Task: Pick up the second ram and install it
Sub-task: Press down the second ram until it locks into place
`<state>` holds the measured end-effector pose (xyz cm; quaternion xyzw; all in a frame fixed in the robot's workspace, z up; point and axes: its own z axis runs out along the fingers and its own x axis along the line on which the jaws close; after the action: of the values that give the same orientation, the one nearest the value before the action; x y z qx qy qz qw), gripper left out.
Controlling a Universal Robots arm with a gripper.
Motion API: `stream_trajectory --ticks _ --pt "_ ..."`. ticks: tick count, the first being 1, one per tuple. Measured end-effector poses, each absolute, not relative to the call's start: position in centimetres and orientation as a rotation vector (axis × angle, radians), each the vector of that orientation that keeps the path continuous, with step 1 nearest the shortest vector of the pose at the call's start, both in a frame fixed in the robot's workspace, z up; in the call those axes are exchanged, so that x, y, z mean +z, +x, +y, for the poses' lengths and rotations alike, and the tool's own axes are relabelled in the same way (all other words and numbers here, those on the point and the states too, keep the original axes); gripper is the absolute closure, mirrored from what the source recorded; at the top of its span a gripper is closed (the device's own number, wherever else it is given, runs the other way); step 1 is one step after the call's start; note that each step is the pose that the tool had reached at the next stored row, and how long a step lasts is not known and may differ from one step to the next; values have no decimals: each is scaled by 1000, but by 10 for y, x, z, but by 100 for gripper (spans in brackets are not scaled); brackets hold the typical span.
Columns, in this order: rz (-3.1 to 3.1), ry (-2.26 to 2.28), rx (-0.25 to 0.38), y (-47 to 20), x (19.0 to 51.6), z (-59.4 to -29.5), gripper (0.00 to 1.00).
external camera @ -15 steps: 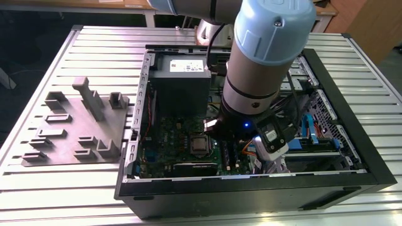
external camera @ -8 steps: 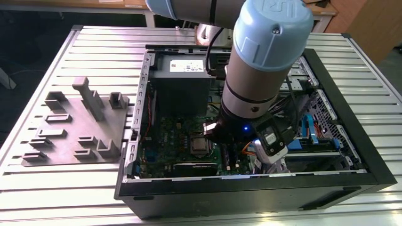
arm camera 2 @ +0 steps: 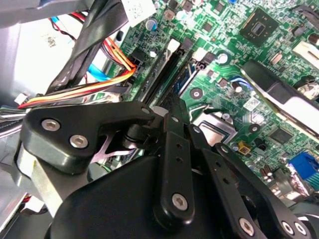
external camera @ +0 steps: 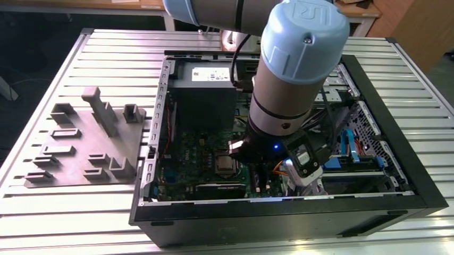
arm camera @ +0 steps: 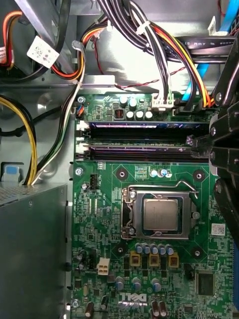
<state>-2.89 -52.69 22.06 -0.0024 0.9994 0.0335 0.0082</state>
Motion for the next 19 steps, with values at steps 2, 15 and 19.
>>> stream_trajectory --ticks 2,15,19 --pt "3123 -8 105 -29 220 -527 90" --pt "3123 -8 106 -29 217 -527 90" --pt "3123 -8 106 -29 217 -527 90"
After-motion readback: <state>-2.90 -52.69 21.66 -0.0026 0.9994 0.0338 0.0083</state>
